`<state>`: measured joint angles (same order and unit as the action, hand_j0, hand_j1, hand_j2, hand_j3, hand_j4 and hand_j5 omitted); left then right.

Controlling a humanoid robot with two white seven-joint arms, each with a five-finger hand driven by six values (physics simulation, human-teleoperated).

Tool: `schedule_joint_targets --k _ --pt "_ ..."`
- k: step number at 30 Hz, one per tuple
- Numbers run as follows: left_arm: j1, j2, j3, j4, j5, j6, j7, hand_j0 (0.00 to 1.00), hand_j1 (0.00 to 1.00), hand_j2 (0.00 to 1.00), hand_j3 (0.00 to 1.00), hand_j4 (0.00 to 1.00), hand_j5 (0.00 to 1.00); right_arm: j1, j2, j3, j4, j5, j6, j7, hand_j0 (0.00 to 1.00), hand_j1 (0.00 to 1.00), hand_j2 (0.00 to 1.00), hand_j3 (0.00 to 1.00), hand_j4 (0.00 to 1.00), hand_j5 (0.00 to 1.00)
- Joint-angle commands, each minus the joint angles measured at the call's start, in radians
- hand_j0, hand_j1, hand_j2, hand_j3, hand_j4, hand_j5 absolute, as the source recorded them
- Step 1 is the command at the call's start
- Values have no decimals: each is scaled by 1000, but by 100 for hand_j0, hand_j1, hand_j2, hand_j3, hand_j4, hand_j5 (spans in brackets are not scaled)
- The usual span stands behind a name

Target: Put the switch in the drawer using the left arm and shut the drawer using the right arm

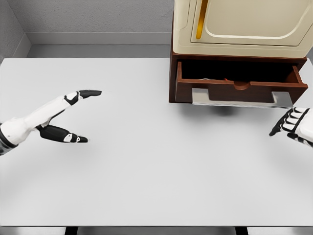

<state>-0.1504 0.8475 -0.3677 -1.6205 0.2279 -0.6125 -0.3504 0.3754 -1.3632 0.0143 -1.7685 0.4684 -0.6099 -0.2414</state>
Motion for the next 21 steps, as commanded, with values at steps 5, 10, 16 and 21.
schedule_joint_targets --k 5,10,16,21 --pt "63 -19 115 77 14 2 -1 100 100 100 100 100 100 0 12 0 0 -7 -1 -2 60 60 60 60 60 60" --pt "118 -51 205 83 7 2 -1 100 100 100 100 100 100 -1 26 0 1 -7 -1 -7 60 60 60 60 60 60" --pt "115 -51 216 100 7 2 -1 100 100 100 100 100 100 -35 52 1 1 -10 -1 -10 60 60 60 60 60 60" --pt "115 -51 217 100 5 2 -1 100 100 100 100 100 100 -38 59 4 1 -8 -1 -10 60 60 60 60 60 60"
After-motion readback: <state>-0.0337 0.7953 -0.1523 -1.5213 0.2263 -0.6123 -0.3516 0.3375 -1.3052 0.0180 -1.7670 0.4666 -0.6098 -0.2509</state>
